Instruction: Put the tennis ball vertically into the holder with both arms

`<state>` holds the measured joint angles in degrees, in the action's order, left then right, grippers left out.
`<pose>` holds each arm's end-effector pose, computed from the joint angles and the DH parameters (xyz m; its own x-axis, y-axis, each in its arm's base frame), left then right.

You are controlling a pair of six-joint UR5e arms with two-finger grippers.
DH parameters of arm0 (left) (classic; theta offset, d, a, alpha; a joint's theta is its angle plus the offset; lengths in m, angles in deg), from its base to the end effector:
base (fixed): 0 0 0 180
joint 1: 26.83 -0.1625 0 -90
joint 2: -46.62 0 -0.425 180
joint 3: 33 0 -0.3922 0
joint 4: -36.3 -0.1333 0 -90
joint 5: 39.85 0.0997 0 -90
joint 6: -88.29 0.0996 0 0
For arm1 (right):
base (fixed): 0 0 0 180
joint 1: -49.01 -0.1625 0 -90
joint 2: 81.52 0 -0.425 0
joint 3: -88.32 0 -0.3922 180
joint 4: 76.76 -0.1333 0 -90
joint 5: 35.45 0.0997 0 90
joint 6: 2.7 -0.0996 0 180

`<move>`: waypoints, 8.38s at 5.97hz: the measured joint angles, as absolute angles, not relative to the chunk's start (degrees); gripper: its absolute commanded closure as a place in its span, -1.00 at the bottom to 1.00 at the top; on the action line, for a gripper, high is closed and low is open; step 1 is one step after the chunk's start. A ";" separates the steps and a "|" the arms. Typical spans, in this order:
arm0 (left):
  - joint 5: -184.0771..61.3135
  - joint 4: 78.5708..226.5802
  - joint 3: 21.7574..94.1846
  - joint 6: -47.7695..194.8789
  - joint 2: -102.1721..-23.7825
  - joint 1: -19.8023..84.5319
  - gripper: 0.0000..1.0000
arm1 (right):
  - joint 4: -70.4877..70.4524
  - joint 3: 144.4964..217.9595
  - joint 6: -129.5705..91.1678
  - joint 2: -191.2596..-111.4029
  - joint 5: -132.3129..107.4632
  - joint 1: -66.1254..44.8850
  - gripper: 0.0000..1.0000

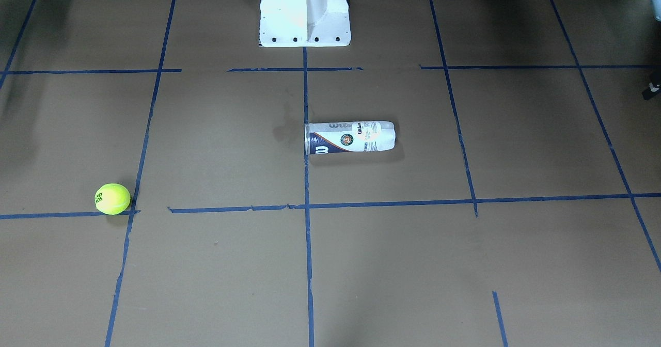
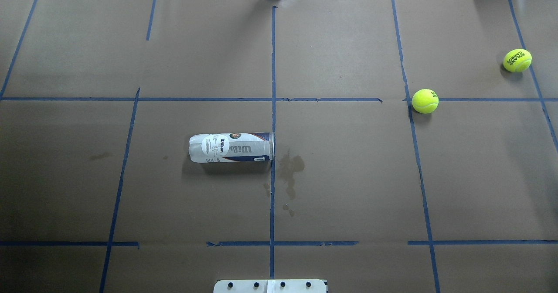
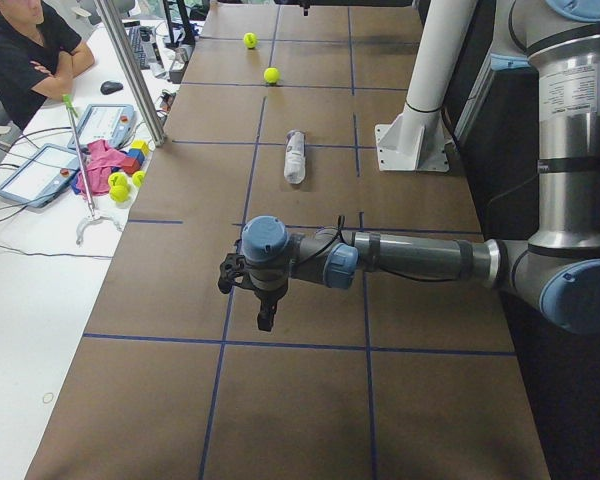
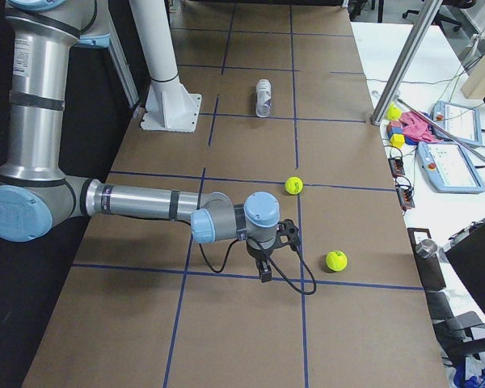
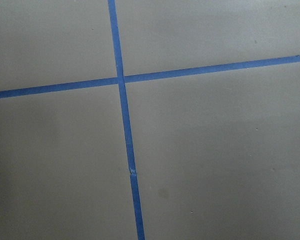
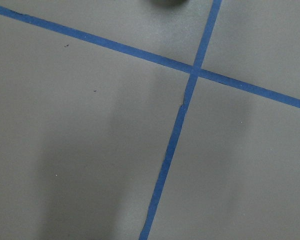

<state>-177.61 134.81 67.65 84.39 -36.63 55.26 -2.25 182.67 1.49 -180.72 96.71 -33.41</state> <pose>0.0034 -0.4570 0.6018 0.6516 0.1837 -0.7360 -0.0903 0.9821 0.1652 0.0086 -0.4394 0.6693 0.7071 -0.2912 0.6444 0.1818 0.9555 0.2323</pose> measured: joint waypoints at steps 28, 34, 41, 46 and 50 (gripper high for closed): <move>-129.54 109.63 45.98 101.18 -102.47 -3.80 -0.99 | -6.01 178.30 0.04 -182.60 105.19 -32.81 -0.99; -128.05 112.40 42.65 101.36 -101.54 -4.02 -0.99 | -6.10 177.58 0.27 -182.67 105.11 -32.75 -0.99; -126.74 114.59 41.92 101.46 -100.74 -5.15 -0.53 | -6.19 177.62 0.29 -182.60 105.18 -32.73 -0.99; -125.86 122.20 52.35 101.45 -99.03 -3.48 -0.43 | -6.16 177.74 0.09 -182.45 105.20 -32.73 -0.99; -127.94 147.10 62.52 90.46 -93.36 1.05 -0.43 | -8.78 178.16 -0.04 -181.74 106.12 -32.73 -0.98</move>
<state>-127.94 147.10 62.52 90.46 -93.36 1.05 -8.78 178.16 -0.04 -181.74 106.12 -32.73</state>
